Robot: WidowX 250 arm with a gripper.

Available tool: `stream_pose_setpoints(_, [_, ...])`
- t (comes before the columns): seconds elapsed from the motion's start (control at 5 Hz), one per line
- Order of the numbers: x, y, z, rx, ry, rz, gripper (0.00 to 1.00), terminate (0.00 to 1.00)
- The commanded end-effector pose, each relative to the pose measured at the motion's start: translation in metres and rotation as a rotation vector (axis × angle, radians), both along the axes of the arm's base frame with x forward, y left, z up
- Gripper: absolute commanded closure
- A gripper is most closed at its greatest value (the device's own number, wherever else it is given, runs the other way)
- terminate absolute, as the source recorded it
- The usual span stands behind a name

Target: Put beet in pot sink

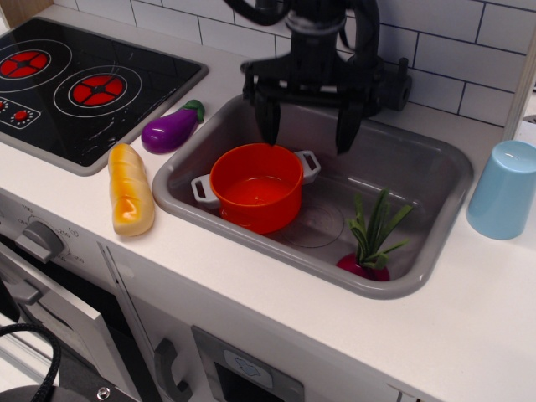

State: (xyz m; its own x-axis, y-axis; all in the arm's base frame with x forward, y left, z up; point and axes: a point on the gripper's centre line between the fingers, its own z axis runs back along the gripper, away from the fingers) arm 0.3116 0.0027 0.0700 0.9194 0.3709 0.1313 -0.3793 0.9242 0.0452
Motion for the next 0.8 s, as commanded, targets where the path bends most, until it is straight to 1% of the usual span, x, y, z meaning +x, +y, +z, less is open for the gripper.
stream_pose_setpoints(0.0, [-0.012,-0.04,-0.001,-0.08,-0.072,-0.067,0.0,0.0])
stream_pose_setpoints(0.2, [-0.019,-0.056,-0.003,-0.125,-0.11,-0.088,0.0,0.0])
stream_pose_setpoints(0.4, [-0.024,-0.068,-0.006,-0.169,-0.117,-0.098,0.0,0.0])
stream_pose_setpoints(0.6, [-0.024,-0.075,-0.016,-0.185,-0.11,-0.105,0.0,0.0])
